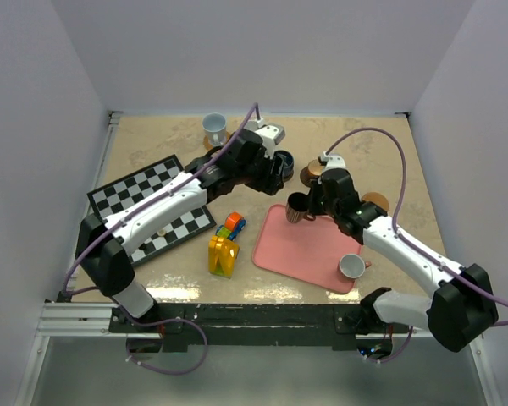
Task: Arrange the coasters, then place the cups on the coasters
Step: Place the cup on the coaster, then pick up the cup from the tray.
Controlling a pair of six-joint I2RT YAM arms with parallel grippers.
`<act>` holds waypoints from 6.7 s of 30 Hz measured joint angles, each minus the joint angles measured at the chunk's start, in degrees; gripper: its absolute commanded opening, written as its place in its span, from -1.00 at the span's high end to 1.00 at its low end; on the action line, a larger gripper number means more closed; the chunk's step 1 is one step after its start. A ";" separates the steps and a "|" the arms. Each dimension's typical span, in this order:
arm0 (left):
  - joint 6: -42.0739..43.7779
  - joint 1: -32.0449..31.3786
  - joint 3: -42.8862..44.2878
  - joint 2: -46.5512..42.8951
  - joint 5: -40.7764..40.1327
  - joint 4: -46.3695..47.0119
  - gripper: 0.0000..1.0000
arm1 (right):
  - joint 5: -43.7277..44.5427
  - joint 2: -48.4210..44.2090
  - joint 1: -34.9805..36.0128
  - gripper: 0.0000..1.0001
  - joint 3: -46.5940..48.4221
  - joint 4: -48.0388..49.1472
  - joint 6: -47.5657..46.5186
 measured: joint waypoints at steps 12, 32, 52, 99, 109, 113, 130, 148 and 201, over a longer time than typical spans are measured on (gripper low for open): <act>-1.77 3.87 -7.37 -13.99 -15.10 6.01 -0.51 | 21.38 0.52 -2.10 1.00 5.46 -3.50 14.93; -1.84 12.22 -14.91 -19.98 -14.60 7.89 -0.51 | 35.17 6.91 -12.13 1.00 6.40 -9.22 30.23; -3.74 12.22 -16.79 -21.90 -14.38 10.16 -0.52 | 37.70 14.01 -13.14 1.00 4.72 -1.55 24.90; -3.74 12.76 -17.62 -22.58 -14.47 10.60 -0.53 | 38.34 20.17 -14.71 1.00 4.83 3.61 24.94; -3.74 12.94 -17.62 -22.58 -14.47 10.60 -0.54 | 36.79 20.46 -14.75 0.58 5.44 3.45 24.94; -3.74 12.96 -17.62 -22.58 -14.47 10.58 -0.54 | 36.74 20.59 -14.75 0.46 5.66 3.43 25.00; -3.69 12.96 -17.62 -22.58 -14.47 10.64 -0.57 | 36.83 21.14 -14.75 -0.22 6.45 1.92 24.90; -0.31 -1.60 -18.56 -15.26 -15.78 13.25 -0.52 | 29.86 -8.02 -14.75 -0.83 6.80 7.91 11.82; 0.87 -13.11 5.79 16.35 1.53 -4.35 1.00 | 9.07 -21.29 -14.75 -0.75 18.12 -0.79 -3.43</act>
